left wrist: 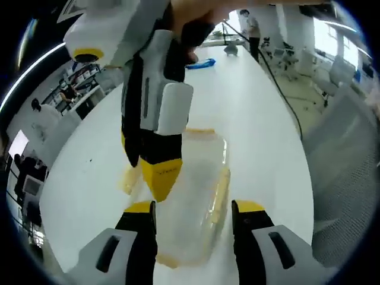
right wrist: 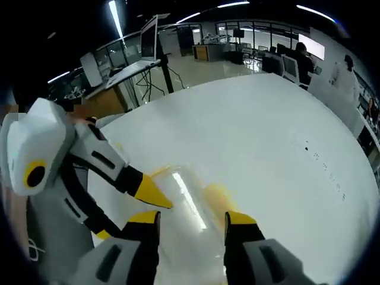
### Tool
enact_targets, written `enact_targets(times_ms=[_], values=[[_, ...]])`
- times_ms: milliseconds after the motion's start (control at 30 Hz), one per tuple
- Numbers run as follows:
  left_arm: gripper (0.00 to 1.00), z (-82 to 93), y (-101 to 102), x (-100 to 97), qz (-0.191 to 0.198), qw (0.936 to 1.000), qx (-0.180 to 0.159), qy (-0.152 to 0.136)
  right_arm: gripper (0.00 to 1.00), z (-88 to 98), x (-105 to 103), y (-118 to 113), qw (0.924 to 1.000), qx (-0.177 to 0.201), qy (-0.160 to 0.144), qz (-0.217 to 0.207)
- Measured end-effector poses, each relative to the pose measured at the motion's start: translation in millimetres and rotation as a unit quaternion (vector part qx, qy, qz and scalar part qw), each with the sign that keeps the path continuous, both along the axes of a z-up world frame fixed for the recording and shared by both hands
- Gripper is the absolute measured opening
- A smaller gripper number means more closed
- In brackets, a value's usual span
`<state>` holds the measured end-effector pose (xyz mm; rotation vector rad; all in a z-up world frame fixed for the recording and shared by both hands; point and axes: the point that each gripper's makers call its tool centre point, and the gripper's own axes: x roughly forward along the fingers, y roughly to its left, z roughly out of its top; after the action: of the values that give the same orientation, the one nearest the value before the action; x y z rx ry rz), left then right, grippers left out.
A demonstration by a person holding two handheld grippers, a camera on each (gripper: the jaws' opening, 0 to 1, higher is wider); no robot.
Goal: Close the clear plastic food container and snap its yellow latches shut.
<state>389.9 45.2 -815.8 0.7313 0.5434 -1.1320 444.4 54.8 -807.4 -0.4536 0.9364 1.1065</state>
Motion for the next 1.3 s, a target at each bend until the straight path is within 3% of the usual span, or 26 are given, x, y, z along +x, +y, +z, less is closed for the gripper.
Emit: enact_targets(times_ms=[200,300,500,733,900,933,967,1167,1300], values=[[0.48,-1.2,-2,0.7,0.004,0.9999,-0.003,-0.014,0.40,-11.3,0,0,0.9974,-0.041,0.030,0.050],[0.47,-0.9,-1,2.0,0.004,0.9999,-0.004,-0.016,0.40,-10.9,3,2,0.9966,-0.042,0.056,0.043],[0.46,-1.1,-1,3.5,-0.002,0.9999,-0.014,-0.009,0.40,-14.3,3,3,0.9917,-0.065,0.084,0.073],[0.45,-2.3,-2,3.2,0.005,0.9999,-0.010,-0.008,0.39,-16.3,2,4,0.9875,-0.082,0.099,0.091],[0.45,-2.6,-1,3.5,0.006,0.9998,-0.019,-0.006,0.39,-17.8,1,5,0.9808,-0.107,0.121,0.109],[0.45,-2.4,-3,2.0,0.003,0.9997,-0.024,-0.002,0.38,-19.3,-6,7,0.9774,-0.103,0.147,0.112],[0.45,-2.2,-2,2.2,0.006,0.9997,-0.023,-0.004,0.38,-18.0,-1,7,0.9775,-0.096,0.138,0.128],[0.45,-2.7,-3,2.4,0.008,0.9997,-0.024,-0.004,0.38,-18.4,-1,4,0.9787,-0.083,0.145,0.119],[0.45,-4.8,-4,0.8,0.017,0.9991,-0.028,-0.027,0.39,-18.4,-3,3,0.9787,-0.085,0.143,0.121]])
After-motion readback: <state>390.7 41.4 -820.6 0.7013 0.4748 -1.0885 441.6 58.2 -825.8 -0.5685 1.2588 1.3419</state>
